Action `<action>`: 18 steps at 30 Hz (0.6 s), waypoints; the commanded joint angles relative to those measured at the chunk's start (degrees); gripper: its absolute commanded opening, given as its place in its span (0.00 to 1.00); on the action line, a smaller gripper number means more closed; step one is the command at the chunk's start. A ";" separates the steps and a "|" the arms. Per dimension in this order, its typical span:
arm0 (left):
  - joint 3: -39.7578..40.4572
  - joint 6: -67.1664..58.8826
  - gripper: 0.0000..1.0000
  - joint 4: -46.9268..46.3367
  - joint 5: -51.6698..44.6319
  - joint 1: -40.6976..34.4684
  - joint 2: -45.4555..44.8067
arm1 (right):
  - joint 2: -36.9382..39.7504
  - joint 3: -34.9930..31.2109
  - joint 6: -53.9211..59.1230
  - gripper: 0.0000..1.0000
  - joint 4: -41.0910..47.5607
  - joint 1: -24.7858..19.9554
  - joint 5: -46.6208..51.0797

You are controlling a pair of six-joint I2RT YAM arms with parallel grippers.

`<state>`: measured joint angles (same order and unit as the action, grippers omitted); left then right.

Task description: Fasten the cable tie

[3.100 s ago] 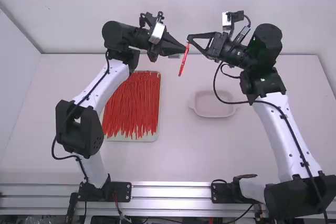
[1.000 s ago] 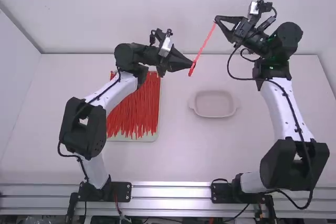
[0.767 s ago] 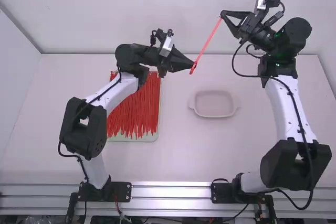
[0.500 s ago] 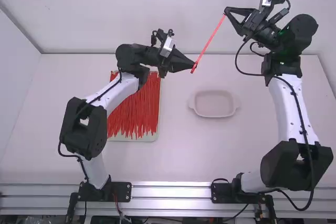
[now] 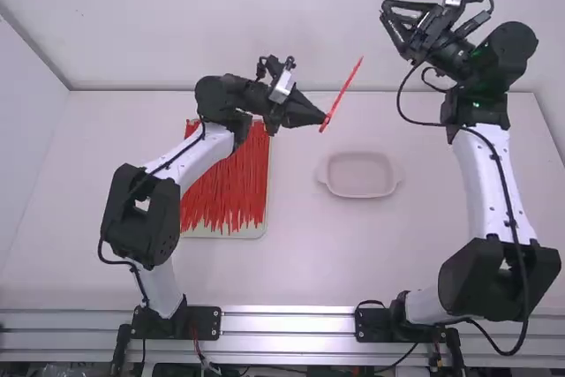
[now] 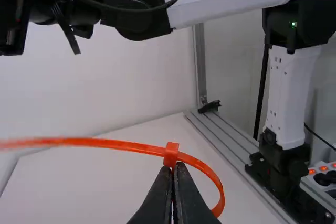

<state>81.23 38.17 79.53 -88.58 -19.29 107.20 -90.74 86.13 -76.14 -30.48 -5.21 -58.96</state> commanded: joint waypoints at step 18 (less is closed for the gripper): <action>8.13 1.05 0.02 0.04 3.26 8.09 -0.59 | 0.04 1.92 10.80 0.98 11.65 8.48 -11.32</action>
<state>87.74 39.07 79.20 -87.26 -11.68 107.20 -90.76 86.35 -67.85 -18.57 1.34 -69.30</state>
